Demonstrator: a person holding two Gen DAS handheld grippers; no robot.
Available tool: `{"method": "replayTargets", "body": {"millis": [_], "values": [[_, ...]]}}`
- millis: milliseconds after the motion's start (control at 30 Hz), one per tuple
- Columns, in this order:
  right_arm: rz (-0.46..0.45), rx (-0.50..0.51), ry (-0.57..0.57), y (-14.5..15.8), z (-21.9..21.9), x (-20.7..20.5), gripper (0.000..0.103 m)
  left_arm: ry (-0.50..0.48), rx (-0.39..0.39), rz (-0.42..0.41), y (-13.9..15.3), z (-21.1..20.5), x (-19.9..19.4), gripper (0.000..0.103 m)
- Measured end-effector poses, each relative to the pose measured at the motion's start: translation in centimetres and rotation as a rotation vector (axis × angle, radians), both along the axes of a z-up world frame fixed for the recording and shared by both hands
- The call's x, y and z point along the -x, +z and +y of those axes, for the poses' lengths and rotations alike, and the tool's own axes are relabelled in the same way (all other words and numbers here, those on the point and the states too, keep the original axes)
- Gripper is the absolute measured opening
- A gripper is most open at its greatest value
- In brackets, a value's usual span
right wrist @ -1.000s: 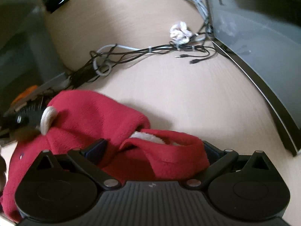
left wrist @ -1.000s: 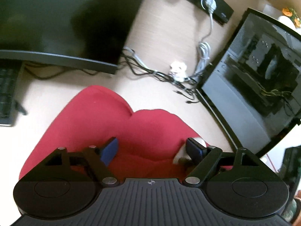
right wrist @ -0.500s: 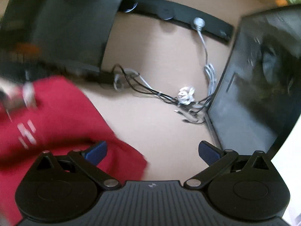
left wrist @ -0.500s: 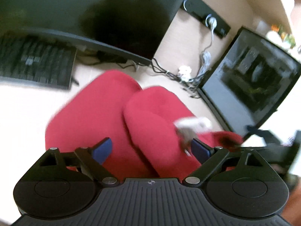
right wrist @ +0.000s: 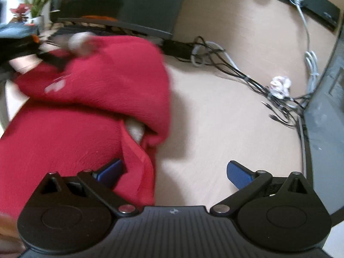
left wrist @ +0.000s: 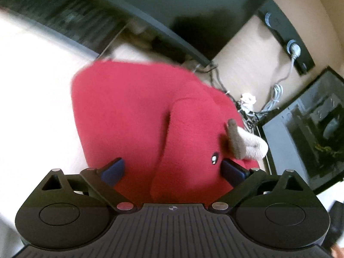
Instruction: Fold clothes
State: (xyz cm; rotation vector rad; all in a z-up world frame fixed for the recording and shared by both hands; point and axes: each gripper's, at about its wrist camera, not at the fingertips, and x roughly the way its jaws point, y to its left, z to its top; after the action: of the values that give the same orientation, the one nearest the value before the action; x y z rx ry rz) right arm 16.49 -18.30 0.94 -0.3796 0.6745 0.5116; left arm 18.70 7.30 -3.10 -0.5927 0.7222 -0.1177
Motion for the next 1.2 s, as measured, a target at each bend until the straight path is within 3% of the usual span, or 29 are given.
{"method": "replayTargets", "body": {"millis": [100, 167, 233, 367, 400, 433, 500, 533, 600, 667, 700, 767, 867, 933, 1033, 1067, 1100, 1133, 1167, 1200], "values": [[0.007, -0.054, 0.075, 0.4, 0.2, 0.1, 0.103, 0.014, 0.0, 0.019, 1.3, 1.5, -0.4, 0.099], [-0.013, -0.106, 0.112, 2.2, -1.0, 0.7, 0.103, 0.004, -0.01, -0.003, 2.9, 2.3, 0.8, 0.099], [-0.087, -0.142, 0.141, 4.3, -1.9, 1.5, 0.103, -0.003, -0.022, -0.052, 4.1, 2.7, 2.6, 0.099], [-0.251, -0.12, 0.25, 6.8, 1.3, 3.0, 0.096, 0.033, 0.079, -0.034, 2.8, 2.8, 2.3, 0.098], [-0.273, -0.086, 0.303, 6.5, 3.2, 3.1, 0.093, 0.038, 0.087, -0.03, 2.4, 2.5, 2.0, 0.096], [-0.291, -0.051, 0.353, 6.0, 5.2, 3.3, 0.09, 0.043, 0.095, -0.026, 2.0, 2.1, 1.6, 0.081], [-0.286, 0.03, 0.42, 3.9, 8.4, 3.0, 0.082, 0.045, 0.091, -0.019, 1.6, 1.6, 1.0, 0.062], [-0.28, 0.078, 0.433, 2.7, 9.6, 2.5, 0.078, 0.046, 0.087, -0.016, 1.5, 1.3, 0.7, 0.059], [-0.301, 0.134, 0.423, 1.3, 10.3, 1.4, 0.041, 0.038, 0.074, -0.023, 1.6, 1.0, 0.4, 0.043], [-0.302, 0.117, 0.399, 2.0, 9.7, 0.5, 0.034, 0.011, 0.045, -0.055, 2.7, 0.9, 0.9, 0.04], [-0.295, 0.089, 0.389, 2.9, 9.2, 0.2, 0.029, -0.013, 0.003, -0.069, 3.3, 0.6, 1.4, 0.04], [-0.279, 0.055, 0.428, 4.7, 8.7, 0.6, 0.028, -0.058, -0.09, -0.077, 4.3, -0.2, 2.6, 0.04], [-0.18, 0.073, 0.514, 3.7, 8.7, 1.2, 0.029, -0.105, -0.167, -0.003, 2.5, -1.1, 4.6, 0.044], [-0.105, 0.093, 0.564, 2.2, 8.7, 1.5, 0.034, -0.136, -0.216, 0.05, 1.2, -1.7, 5.9, 0.061], [-0.078, 0.034, 0.558, 2.0, 7.8, 1.3, 0.035, -0.108, -0.135, 0.027, 2.0, 0.1, 6.6, 0.065], [-0.055, 0.004, 0.554, 2.7, 7.4, 1.0, 0.044, -0.083, -0.11, 0.006, 2.8, 0.8, 6.6, 0.07], [-0.034, -0.046, 0.54, 3.8, 6.5, 0.6, 0.063, -0.057, -0.084, -0.015, 3.6, 1.6, 6.6, 0.082], [-0.013, -0.096, 0.526, 4.8, 5.7, 0.2, 0.074, -0.03, -0.051, -0.037, 4.4, 2.4, 6.5, 0.092], [0.007, -0.15, 0.507, 5.8, 4.8, -0.2, 0.092, -0.005, -0.017, -0.056, 5.1, 3.0, 6.3, 0.093], [0.026, -0.224, 0.464, 6.9, 3.6, -1.0, 0.101, 0.021, 0.017, -0.067, 5.6, 3.5, 6.0, 0.094]]}}
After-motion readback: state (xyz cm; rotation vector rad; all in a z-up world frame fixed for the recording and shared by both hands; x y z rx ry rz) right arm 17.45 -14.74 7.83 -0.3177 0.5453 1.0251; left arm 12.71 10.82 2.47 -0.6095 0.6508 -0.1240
